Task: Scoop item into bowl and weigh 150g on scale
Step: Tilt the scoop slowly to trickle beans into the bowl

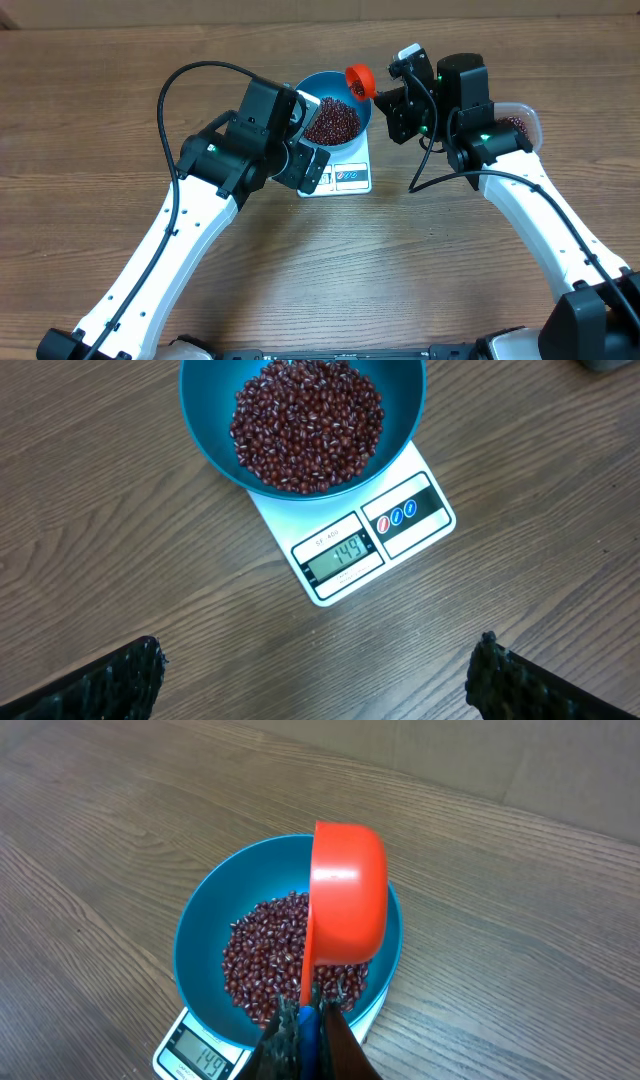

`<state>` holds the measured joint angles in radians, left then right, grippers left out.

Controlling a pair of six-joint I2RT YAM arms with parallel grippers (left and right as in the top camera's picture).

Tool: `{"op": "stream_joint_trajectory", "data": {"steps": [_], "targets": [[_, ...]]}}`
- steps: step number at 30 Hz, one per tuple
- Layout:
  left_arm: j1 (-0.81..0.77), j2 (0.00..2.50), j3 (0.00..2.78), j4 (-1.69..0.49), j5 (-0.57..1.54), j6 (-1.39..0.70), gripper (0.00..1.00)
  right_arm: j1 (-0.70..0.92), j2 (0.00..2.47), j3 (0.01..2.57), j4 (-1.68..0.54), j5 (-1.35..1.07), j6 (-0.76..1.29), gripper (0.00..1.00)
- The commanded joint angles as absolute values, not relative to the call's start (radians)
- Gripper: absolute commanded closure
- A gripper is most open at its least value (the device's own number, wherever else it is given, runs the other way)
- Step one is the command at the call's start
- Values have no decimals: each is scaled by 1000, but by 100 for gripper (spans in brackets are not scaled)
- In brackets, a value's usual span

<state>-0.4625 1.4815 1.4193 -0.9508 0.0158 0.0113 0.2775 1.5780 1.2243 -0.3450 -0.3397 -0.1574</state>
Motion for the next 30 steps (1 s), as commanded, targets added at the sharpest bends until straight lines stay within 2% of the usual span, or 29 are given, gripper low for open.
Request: {"op": "stream_joint_trajectory", "data": {"steps": [1,22,26,30], "targets": [[-458,1479,1435,-949,27,30,0,286,1581,1258,-346,-334,-149,96],[-458,1479,1435,-949,27,30,0,286,1581,1258,-347,-334,-149,96],[-458,1479,1435,-949,27,30,0,286,1581,1258,-346,-334,-109,96],[-458,1479,1435,-949,27,30,0,285,1581,1258,-345,-335,16,96]]}}
